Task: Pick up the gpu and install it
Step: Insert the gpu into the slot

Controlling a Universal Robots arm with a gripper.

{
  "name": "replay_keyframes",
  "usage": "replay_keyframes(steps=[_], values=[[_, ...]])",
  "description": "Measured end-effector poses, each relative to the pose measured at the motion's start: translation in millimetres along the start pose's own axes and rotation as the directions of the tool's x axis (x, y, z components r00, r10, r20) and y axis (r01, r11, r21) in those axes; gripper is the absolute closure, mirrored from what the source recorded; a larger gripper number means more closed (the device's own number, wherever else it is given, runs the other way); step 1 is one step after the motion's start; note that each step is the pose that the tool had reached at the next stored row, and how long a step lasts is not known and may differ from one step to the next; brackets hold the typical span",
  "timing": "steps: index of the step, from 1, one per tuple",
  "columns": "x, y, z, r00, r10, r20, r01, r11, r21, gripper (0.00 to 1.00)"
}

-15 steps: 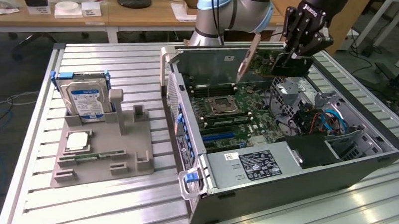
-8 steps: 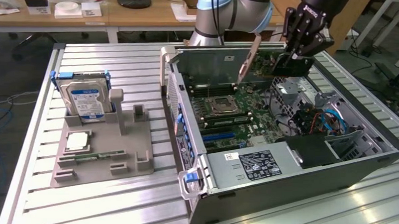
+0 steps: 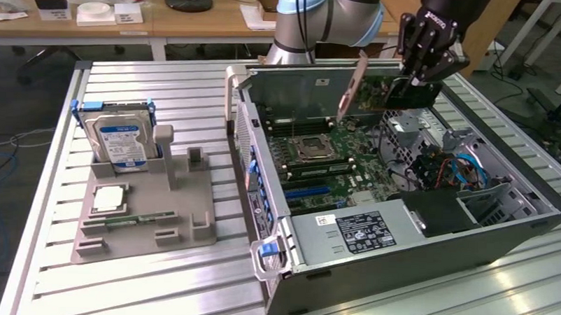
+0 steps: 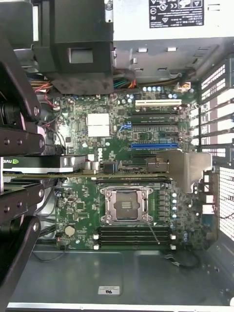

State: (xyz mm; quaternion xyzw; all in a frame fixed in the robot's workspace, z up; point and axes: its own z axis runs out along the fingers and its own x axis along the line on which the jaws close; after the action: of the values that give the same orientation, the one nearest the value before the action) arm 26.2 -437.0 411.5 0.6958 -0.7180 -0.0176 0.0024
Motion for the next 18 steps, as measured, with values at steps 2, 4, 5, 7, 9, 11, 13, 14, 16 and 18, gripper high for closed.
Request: replay_keyframes(steps=[2,4,5,7,9,11,13,14,16,18], values=[[0.1,0.7,1.5,1.0,-0.007,0.0016,0.007,1.0,0.0044,0.73],[0.2,1.5,2.9,0.9999,-0.014,0.0025,0.014,0.9999,0.0092,0.73],[0.3,2.0,3.5,0.9999,-0.016,0.0029,0.016,0.9998,0.0117,0.73],[0.3,2.7,4.8,0.9998,-0.022,0.0035,0.022,0.9996,0.0157,0.73],[0.4,2.7,4.9,0.9997,-0.024,0.0032,0.024,0.9996,0.0156,0.73],[0.4,2.7,4.9,0.9997,-0.024,0.0033,0.024,0.9996,0.0156,0.73],[0.3,2.7,5.1,0.9997,-0.024,0.0034,0.024,0.9996,0.0158,0.73],[0.4,3.5,5.5,0.9997,-0.024,0.0037,0.024,0.9996,0.016,0.73],[0.6,7.3,6.4,0.9997,-0.025,0.0041,0.025,0.9995,0.0175,0.73],[0.7,12.1,7.5,0.9997,-0.025,0.0047,0.025,0.9995,0.0195,0.73]])
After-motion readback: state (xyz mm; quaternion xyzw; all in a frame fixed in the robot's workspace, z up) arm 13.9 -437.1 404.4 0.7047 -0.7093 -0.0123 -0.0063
